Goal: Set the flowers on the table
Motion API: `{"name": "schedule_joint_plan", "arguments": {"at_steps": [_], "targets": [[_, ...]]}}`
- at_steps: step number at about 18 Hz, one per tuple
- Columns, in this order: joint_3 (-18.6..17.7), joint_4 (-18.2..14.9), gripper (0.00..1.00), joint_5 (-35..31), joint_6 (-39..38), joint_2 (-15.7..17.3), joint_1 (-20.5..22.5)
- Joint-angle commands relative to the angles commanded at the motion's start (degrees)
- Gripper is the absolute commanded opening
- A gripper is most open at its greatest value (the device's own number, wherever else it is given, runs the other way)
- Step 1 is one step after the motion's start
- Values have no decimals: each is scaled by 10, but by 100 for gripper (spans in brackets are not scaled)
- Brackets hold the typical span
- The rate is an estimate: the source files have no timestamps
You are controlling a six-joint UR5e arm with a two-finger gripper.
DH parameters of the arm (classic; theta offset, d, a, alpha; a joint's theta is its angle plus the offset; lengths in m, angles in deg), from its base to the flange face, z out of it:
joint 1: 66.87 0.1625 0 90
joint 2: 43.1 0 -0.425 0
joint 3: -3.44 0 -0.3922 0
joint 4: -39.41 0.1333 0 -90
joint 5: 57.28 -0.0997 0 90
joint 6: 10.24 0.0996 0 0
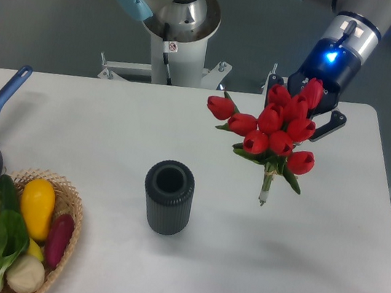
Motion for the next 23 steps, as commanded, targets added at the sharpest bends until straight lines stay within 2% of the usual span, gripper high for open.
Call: {"name": "schedule_joint_plan", "arguments": {"at_steps": [8,18,23], "targets": [[6,0,37,-51,1,-2,0],[14,-4,37,-228,2,0,-2],[11,-4,37,-341,6,-4,-32]]}}
